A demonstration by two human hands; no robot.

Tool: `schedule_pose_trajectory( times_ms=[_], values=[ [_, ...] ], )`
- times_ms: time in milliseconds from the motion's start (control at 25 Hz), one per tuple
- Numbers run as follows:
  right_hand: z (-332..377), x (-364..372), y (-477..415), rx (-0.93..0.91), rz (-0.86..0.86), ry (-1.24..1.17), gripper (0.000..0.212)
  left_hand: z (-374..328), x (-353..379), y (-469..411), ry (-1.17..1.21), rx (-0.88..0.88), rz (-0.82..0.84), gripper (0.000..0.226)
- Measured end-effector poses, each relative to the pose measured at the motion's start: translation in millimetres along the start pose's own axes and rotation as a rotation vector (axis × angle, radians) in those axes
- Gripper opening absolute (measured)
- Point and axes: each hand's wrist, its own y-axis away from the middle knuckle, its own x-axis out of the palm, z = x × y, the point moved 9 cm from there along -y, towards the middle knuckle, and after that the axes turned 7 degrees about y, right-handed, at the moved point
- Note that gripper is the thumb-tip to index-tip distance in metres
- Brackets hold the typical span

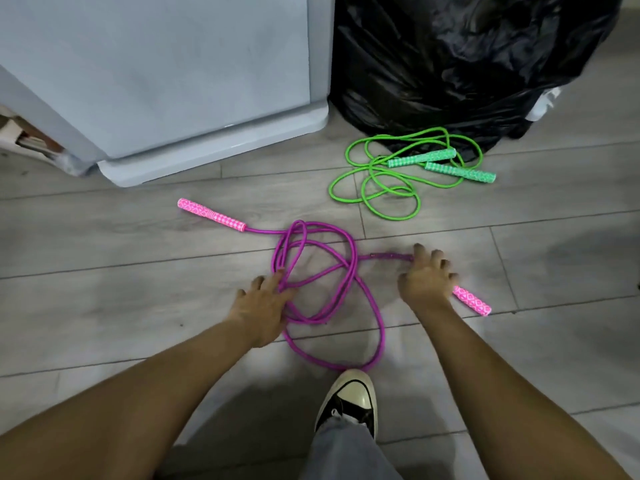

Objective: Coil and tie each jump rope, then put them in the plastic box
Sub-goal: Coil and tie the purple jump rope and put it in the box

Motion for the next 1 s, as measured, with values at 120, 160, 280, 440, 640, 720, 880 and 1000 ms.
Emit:
schedule_pose_trajectory(
  times_ms=[120, 160, 280, 440, 640, 720, 880, 1000],
  values=[
    [-17, 32, -2, -0.049, 0.047, -0.051, 0.041, 1, 31, -8, 0.067, 0.005, 0.151, 0.066],
    [-8, 33, 3, -0.125, -0.021, -0.073, 0.041, 2, 40, -7, 0.099, -0.012, 0.167, 0.068],
    [48, 32, 27, -0.381, -0.126, -0.145, 0.044, 6, 63, 10, 0.134, -0.070, 0.125, 0.070],
    [145, 44, 73, -0.696, -0.055, -0.132, 0.045, 19, 68, 33, 0.126, -0.114, 0.121, 0.065],
    [186, 43, 88, -0.843, 0.007, -0.212, 0.040, 52, 45, 38, 0.246, -0.159, 0.121, 0.040],
    [175, 36, 82, -0.790, -0.061, -0.227, 0.034, 74, 21, 33, 0.324, -0.203, -0.014, 0.036],
    [158, 23, 72, -0.653, -0.227, -0.133, 0.022, 111, -15, 7, 0.206, -0.223, -0.216, 0.042],
    [179, 20, 67, -0.643, -0.178, -0.169, 0.017, 126, -20, -14, 0.093, -0.212, -0.195, 0.062]
  ],
)
